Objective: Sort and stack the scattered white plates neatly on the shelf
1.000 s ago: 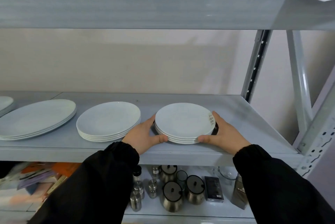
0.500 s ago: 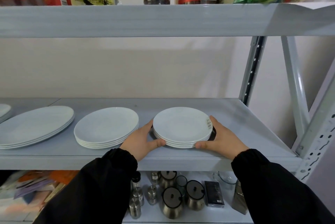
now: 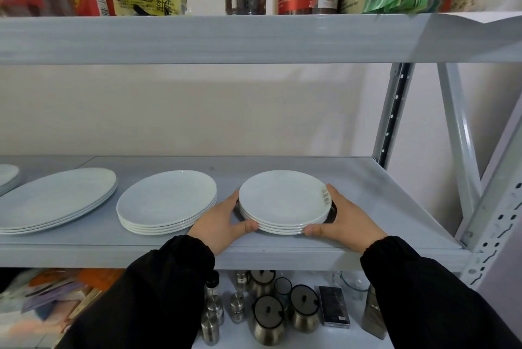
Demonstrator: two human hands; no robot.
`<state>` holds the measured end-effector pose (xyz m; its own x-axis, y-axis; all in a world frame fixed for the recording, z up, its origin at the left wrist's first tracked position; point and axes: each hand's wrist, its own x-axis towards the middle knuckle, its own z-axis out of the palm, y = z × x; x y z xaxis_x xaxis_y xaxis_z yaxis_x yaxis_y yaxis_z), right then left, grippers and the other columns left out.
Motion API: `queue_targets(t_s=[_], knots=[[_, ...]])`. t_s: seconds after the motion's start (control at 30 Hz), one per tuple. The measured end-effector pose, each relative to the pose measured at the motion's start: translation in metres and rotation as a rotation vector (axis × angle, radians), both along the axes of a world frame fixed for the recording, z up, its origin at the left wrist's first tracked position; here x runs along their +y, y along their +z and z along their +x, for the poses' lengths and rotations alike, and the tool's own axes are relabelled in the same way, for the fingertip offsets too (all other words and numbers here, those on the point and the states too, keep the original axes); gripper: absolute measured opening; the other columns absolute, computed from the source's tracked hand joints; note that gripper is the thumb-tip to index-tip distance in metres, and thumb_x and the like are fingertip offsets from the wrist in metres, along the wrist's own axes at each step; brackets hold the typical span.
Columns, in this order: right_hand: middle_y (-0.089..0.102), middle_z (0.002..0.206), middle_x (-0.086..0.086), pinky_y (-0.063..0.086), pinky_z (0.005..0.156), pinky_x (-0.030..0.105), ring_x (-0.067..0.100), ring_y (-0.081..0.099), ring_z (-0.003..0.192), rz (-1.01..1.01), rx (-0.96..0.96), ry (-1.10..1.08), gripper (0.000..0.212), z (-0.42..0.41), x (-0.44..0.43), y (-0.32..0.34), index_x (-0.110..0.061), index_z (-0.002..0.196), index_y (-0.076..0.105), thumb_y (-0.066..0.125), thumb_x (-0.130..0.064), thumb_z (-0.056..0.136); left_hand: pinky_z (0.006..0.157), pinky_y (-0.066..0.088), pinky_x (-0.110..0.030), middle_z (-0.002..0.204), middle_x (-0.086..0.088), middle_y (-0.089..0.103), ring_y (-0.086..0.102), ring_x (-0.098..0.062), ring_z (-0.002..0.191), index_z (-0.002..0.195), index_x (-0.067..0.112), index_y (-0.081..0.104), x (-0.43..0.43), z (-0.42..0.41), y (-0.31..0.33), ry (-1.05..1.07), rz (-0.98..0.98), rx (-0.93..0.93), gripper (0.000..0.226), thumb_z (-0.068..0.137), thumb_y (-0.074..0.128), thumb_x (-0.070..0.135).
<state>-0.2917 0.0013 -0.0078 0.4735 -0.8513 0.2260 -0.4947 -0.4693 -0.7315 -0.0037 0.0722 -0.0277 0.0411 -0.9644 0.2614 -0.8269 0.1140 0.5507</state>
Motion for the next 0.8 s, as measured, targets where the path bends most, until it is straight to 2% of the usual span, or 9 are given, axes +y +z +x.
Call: queue_targets(t_s=[0.17, 0.43, 0.53, 0.6, 0.67, 0.8], knots=[[0.056, 0.121, -0.031, 0.042, 0.085, 0.014, -0.013, 0.051, 0.11, 0.01, 0.001, -0.004, 0.093, 0.0, -0.001, 0.001, -0.043, 0.129, 0.041, 0.086, -0.064, 0.052, 0.097, 0.04, -0.026, 0.142, 0.008, 0.05, 0.05, -0.013, 0.125, 0.15, 0.043, 0.017, 0.003, -0.001, 0.002, 0.004, 0.016, 0.002, 0.085, 0.081, 0.061, 0.063], [0.056, 0.123, -0.031, 0.044, 0.09, 0.021, -0.013, 0.051, 0.111, 0.015, -0.008, 0.027, 0.092, -0.001, 0.002, 0.001, -0.047, 0.13, 0.04, 0.086, -0.066, 0.052, 0.1, 0.04, -0.025, 0.141, 0.009, 0.049, 0.049, -0.009, 0.124, 0.15, 0.042, 0.014, 0.009, -0.007, 0.005, 0.015, 0.027, 0.022, 0.088, 0.078, 0.059, 0.067], [0.056, 0.123, -0.032, 0.042, 0.087, 0.016, -0.016, 0.05, 0.109, 0.015, -0.004, 0.023, 0.094, 0.001, 0.006, 0.004, -0.045, 0.131, 0.04, 0.085, -0.068, 0.051, 0.1, 0.041, -0.028, 0.141, 0.007, 0.049, 0.05, -0.011, 0.122, 0.151, 0.039, 0.014, 0.011, -0.009, 0.007, 0.029, 0.035, -0.001, 0.09, 0.077, 0.055, 0.069], [0.056, 0.122, -0.032, 0.04, 0.083, 0.011, -0.019, 0.049, 0.108, 0.023, 0.005, 0.015, 0.095, 0.001, 0.008, 0.005, -0.043, 0.131, 0.039, 0.086, -0.066, 0.052, 0.095, 0.043, -0.026, 0.137, 0.004, 0.052, 0.054, -0.013, 0.116, 0.15, 0.037, 0.013, 0.013, -0.012, 0.007, 0.038, 0.019, -0.036, 0.089, 0.077, 0.052, 0.07], [0.056, 0.123, -0.031, 0.04, 0.084, 0.011, -0.016, 0.05, 0.11, 0.033, 0.009, 0.004, 0.096, 0.002, 0.012, 0.008, -0.043, 0.133, 0.038, 0.086, -0.066, 0.052, 0.09, 0.042, -0.024, 0.137, 0.001, 0.05, 0.055, -0.015, 0.112, 0.151, 0.036, 0.008, 0.014, -0.014, 0.007, 0.033, 0.031, -0.064, 0.088, 0.079, 0.049, 0.067], [0.055, 0.126, -0.031, 0.039, 0.084, 0.009, -0.015, 0.049, 0.112, 0.086, 0.056, -0.005, 0.098, 0.004, 0.017, 0.014, -0.045, 0.133, 0.038, 0.085, -0.068, 0.051, 0.096, 0.043, -0.03, 0.141, -0.006, 0.045, 0.053, -0.022, 0.117, 0.153, 0.029, -0.005, 0.022, -0.014, 0.008, 0.039, 0.046, -0.137, 0.089, 0.085, 0.042, 0.064]])
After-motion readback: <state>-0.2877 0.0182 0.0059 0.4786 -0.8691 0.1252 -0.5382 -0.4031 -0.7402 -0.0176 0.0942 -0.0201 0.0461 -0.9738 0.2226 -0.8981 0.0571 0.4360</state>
